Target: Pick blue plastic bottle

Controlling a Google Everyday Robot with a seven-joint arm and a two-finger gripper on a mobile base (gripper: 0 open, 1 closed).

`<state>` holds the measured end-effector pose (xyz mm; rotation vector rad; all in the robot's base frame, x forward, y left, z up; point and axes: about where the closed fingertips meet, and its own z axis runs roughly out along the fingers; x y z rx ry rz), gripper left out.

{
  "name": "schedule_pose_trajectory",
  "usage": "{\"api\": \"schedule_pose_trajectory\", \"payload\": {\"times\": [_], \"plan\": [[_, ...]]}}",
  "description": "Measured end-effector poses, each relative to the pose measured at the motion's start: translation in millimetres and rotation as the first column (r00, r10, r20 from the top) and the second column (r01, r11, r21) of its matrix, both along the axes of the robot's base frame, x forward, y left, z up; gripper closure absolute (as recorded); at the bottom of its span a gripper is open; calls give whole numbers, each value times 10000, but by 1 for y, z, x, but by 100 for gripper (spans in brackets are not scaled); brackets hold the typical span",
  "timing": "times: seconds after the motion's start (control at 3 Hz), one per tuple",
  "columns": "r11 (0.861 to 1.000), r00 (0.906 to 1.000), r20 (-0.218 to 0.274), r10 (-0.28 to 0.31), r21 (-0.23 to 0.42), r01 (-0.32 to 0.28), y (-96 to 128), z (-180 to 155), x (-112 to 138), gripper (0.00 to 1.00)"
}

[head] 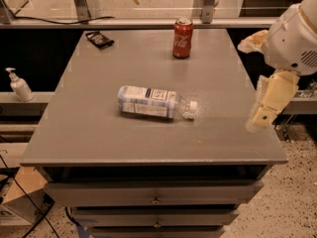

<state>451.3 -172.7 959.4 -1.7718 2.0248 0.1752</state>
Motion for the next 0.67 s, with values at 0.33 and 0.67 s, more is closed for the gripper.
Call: {"api": "schedule_pose_trajectory", "payload": {"times": [0.33,0.67], "plan": [[9937,9967,-247,769,842,-746,27,-14,5,0],[9845,9922,-479,1152,1384,-1077,46,-27,11,0]]}}
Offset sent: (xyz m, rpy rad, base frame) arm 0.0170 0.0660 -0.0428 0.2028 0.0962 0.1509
